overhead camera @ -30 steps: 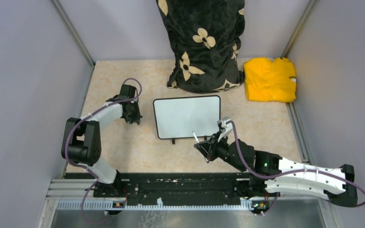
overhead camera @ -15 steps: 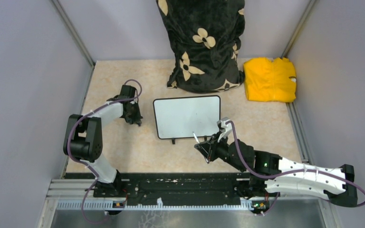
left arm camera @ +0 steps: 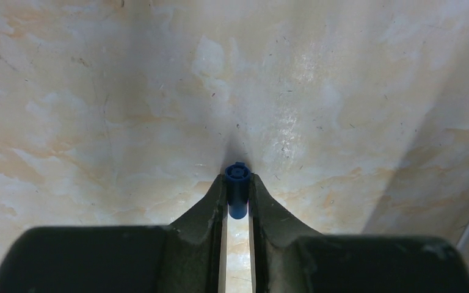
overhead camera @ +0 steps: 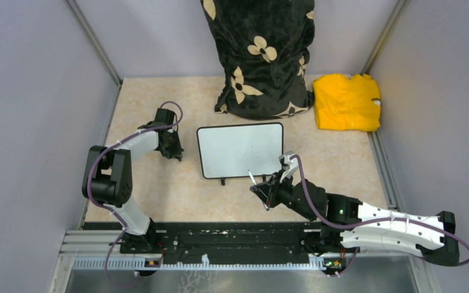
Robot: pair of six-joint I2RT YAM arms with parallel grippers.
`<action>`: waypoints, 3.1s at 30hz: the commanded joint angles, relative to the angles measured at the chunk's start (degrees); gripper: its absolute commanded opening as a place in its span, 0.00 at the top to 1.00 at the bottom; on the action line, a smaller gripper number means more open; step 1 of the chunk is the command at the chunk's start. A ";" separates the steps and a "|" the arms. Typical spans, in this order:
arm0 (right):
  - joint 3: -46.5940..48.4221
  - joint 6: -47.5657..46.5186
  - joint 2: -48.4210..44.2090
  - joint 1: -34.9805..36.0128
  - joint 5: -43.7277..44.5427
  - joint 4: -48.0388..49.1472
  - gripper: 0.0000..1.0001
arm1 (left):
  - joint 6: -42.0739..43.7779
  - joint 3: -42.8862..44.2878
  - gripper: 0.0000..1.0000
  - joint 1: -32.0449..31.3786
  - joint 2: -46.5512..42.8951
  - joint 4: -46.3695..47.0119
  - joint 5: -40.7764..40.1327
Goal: Write a sentence on the whiteboard
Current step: Place the pen cap at the center of the board, then write a sentence on the whiteboard.
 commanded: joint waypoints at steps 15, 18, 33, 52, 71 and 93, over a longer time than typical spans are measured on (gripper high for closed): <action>-0.16 1.62 -1.16 0.13 -0.21 0.85 1.00 | -0.37 -0.32 0.72 0.24 2.16 -0.28 1.20; -0.18 1.65 -1.17 0.14 -0.14 0.85 1.00 | -0.43 -0.32 0.70 0.24 2.07 -0.23 1.25; -0.28 1.90 -1.09 0.18 -0.36 0.77 1.00 | -2.35 -2.17 0.43 0.24 -6.04 0.49 -1.36; -2.57 -1.08 -3.60 0.09 -1.88 1.48 1.00 | 3.09 -13.18 0.21 -0.02 -42.92 19.07 8.70; -2.39 -9.37 -5.79 0.06 -1.15 5.75 1.00 | -4.43 -19.74 0.01 -9.05 -52.30 36.43 24.04; 1.81 -19.71 6.63 0.14 -8.46 31.16 1.00 | -16.19 -25.40 0.02 -20.20 -48.92 64.32 61.82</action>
